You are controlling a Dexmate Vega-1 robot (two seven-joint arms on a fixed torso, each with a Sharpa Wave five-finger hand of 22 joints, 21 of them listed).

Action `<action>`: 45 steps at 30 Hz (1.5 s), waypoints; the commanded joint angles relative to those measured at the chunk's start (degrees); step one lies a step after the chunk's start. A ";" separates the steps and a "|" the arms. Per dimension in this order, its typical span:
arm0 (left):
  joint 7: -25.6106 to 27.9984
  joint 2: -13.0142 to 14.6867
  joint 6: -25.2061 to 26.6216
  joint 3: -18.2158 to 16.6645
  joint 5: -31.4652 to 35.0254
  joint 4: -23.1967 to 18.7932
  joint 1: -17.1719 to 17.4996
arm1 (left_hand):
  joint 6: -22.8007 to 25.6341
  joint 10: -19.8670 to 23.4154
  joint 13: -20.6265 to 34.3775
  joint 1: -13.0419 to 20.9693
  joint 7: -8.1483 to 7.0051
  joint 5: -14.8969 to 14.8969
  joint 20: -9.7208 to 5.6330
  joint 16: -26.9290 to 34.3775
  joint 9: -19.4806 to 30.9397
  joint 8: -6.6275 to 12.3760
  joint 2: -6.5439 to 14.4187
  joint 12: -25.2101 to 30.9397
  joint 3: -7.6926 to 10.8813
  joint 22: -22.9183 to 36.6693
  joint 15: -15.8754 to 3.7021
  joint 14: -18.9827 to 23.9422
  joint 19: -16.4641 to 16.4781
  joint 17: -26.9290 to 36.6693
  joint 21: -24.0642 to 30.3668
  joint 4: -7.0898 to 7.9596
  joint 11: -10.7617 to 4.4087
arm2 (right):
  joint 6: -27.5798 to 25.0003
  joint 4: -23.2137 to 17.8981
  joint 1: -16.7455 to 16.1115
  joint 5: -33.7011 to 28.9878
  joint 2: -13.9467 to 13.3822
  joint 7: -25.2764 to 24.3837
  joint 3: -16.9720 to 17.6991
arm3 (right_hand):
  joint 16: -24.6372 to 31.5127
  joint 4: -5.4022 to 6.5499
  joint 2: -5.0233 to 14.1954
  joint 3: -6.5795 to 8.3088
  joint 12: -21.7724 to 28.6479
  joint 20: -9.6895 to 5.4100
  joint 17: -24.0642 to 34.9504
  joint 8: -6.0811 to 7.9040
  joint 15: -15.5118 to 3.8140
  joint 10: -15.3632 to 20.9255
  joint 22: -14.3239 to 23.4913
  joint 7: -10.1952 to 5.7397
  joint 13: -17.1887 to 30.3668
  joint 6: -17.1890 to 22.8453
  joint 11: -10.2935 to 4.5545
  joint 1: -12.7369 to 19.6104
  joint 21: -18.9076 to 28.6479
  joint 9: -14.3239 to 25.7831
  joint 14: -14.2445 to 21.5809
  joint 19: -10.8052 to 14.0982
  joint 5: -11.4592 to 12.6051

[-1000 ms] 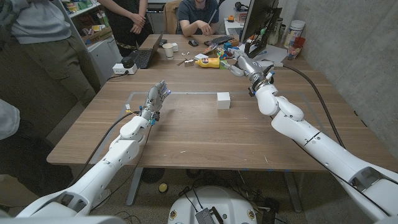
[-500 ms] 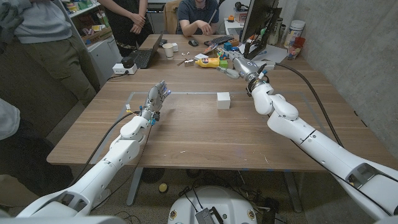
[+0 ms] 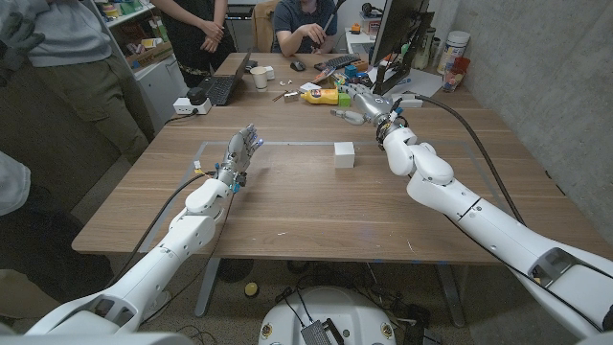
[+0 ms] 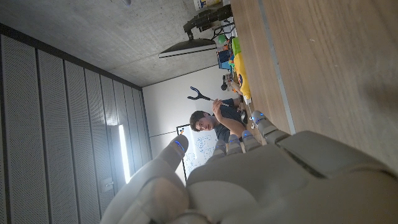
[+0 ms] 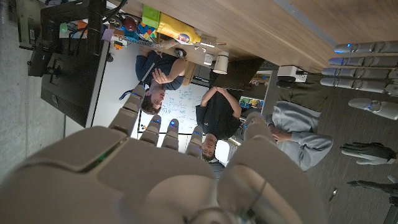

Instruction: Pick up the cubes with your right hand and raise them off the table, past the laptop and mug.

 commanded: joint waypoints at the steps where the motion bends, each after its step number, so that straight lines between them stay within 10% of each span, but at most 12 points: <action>1: 0.01 -0.03 0.10 0.02 -0.05 0.02 0.01 | -0.38 -0.48 0.12 -0.54 0.01 0.30 0.38 0.27 0.26 0.15 3.86 0.24 0.24 0.30 -0.05 -0.47 -0.01 0.14 -0.31 0.18 -0.05 | -1.96 0.20 1.99 -2.43 0.12 6.20 -2.14 | 0.13 -0.55 -0.21 0.01 0.25 0.59 0.27 -0.53 0.36 -0.34 0.17 0.09 0.17 -1.53 -0.22 0.85 -0.27 0.31 -0.66 -0.03 0.13; 4: 0.10 -0.04 0.07 -0.01 -0.04 0.08 0.05 | -0.39 -0.51 0.12 -0.55 0.03 0.30 0.37 0.29 0.26 0.15 3.86 0.23 0.24 0.30 -0.03 -0.43 0.00 0.14 -0.34 0.18 -0.03 | -1.44 0.93 2.92 -3.02 0.27 7.69 -3.07 | 0.56 -0.72 -0.57 -0.51 -0.21 0.59 0.40 -0.25 -0.05 -4.11 0.15 0.42 0.02 -1.59 -2.24 1.21 -0.50 0.28 -1.05 -0.14 0.31; 45: 0.38 0.25 0.83 -0.22 -0.29 0.37 -0.02 | -0.40 -0.63 0.12 -0.66 0.14 0.31 0.43 0.27 0.26 0.16 3.80 0.21 0.21 0.32 0.05 -0.49 0.05 0.12 -0.74 0.14 0.01 | 2.53 9.37 10.68 -6.01 3.60 25.10 -9.12 | -0.08 -1.03 -3.05 -3.08 -0.44 0.71 0.31 -1.22 0.36 -12.24 0.04 -0.02 -0.24 -10.69 -4.54 3.11 -1.06 0.06 -4.85 -1.02 1.89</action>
